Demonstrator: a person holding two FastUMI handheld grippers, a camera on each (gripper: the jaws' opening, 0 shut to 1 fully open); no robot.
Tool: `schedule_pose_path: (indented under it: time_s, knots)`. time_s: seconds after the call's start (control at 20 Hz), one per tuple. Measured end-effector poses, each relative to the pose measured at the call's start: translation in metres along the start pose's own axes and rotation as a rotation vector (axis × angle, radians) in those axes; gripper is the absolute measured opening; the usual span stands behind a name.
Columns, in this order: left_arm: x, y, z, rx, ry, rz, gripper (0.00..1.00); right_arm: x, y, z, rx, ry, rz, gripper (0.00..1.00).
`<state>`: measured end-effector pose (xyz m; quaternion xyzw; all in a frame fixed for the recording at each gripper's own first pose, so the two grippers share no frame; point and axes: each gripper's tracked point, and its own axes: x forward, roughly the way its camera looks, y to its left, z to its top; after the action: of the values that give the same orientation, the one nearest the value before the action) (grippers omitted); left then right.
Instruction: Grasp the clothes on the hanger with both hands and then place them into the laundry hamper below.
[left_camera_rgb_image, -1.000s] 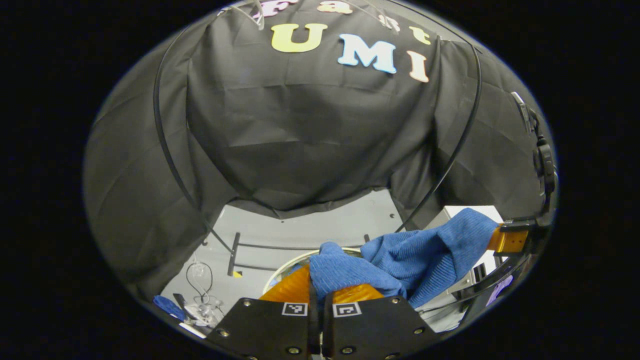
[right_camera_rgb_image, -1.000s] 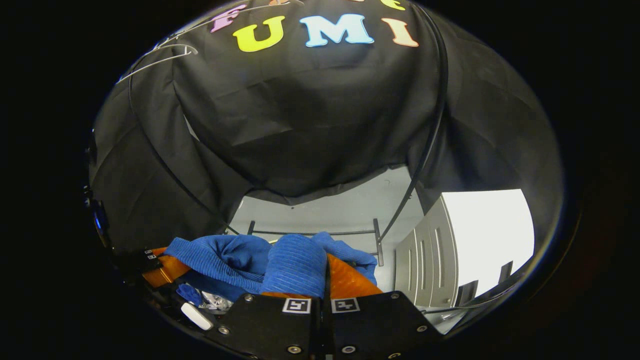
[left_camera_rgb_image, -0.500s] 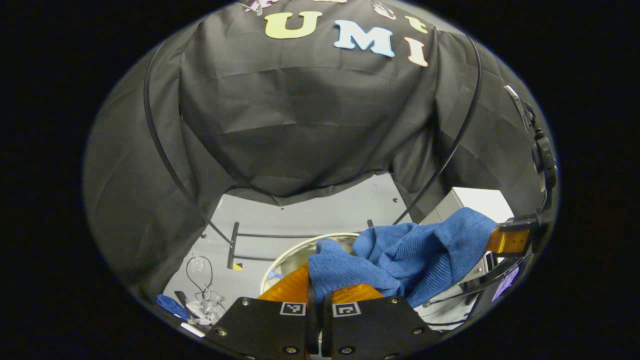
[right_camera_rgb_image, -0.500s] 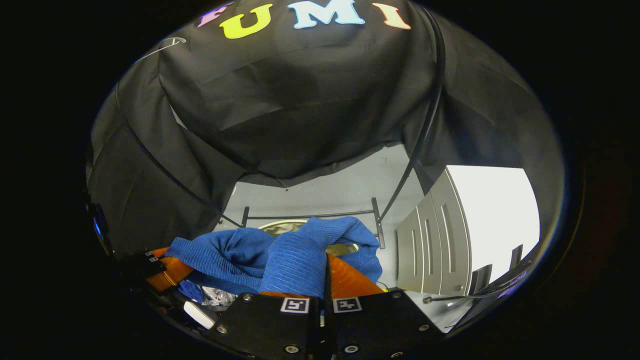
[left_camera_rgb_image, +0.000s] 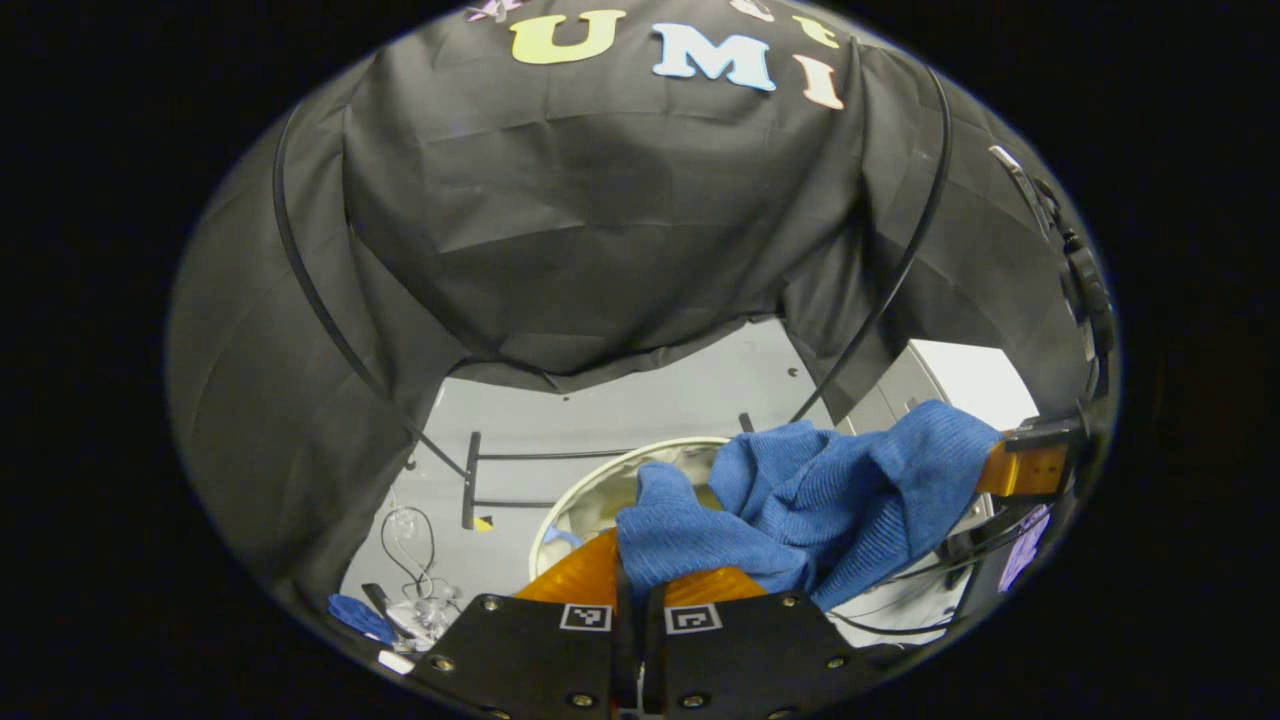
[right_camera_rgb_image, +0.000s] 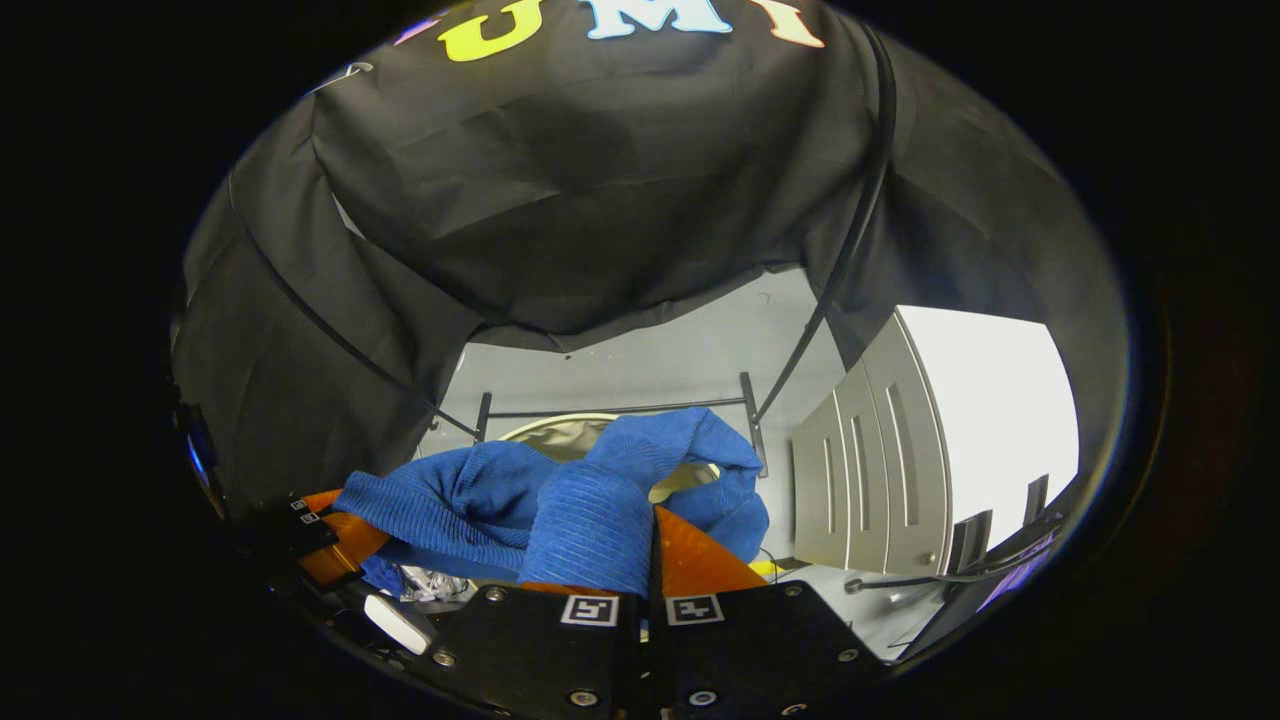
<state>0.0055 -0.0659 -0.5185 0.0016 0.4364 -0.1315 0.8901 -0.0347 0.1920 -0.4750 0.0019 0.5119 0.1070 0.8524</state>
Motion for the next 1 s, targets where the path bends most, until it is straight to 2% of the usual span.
schedule_pose_path:
  time_s: [0.2, 0.35, 0.4, 0.5, 0.55, 0.65, 0.75, 0.8, 0.85, 0.9, 1.0]
  knots:
    - [-0.002, 0.002, -0.007, 0.003, 0.031, -0.013, 0.04, -0.002, 0.002, -0.007, -0.001, 0.038, -0.002, 0.07]
    - [0.0, 0.005, -0.023, 0.006, 0.086, -0.032, 0.05, 0.001, -0.001, -0.023, -0.018, 0.116, -0.019, 0.09]
    - [0.001, 0.007, -0.029, 0.01, 0.095, -0.035, 0.03, 0.001, 0.001, -0.029, -0.015, 0.142, -0.019, 0.07]
    - [-0.004, 0.008, -0.033, 0.023, 0.098, -0.052, 0.09, -0.004, 0.007, -0.033, 0.0, 0.169, 0.001, 0.13]
    - [-0.006, 0.004, -0.03, 0.022, 0.087, -0.085, 0.11, -0.008, 0.012, -0.03, 0.005, 0.163, 0.023, 0.16]
    - [-0.016, -0.001, -0.024, 0.021, 0.062, -0.136, 0.43, -0.017, 0.016, -0.026, 0.013, 0.148, 0.042, 0.38]
    - [-0.027, 0.002, -0.023, 0.032, 0.057, -0.139, 0.76, -0.022, 0.015, -0.023, 0.023, 0.138, 0.046, 0.63]
    - [-0.028, 0.005, -0.025, 0.044, 0.056, -0.13, 0.93, -0.025, 0.012, -0.023, 0.028, 0.13, 0.046, 0.72]
    - [-0.032, 0.007, -0.024, 0.053, 0.053, -0.126, 0.93, -0.029, 0.008, -0.019, 0.03, 0.116, 0.036, 0.79]
    - [-0.037, 0.005, -0.021, 0.057, 0.047, -0.127, 0.93, -0.035, 0.002, -0.016, 0.03, 0.097, 0.021, 0.93]
    - [-0.049, -0.002, -0.017, 0.057, 0.036, -0.145, 0.93, -0.046, -0.01, -0.01, 0.036, 0.065, 0.002, 0.96]
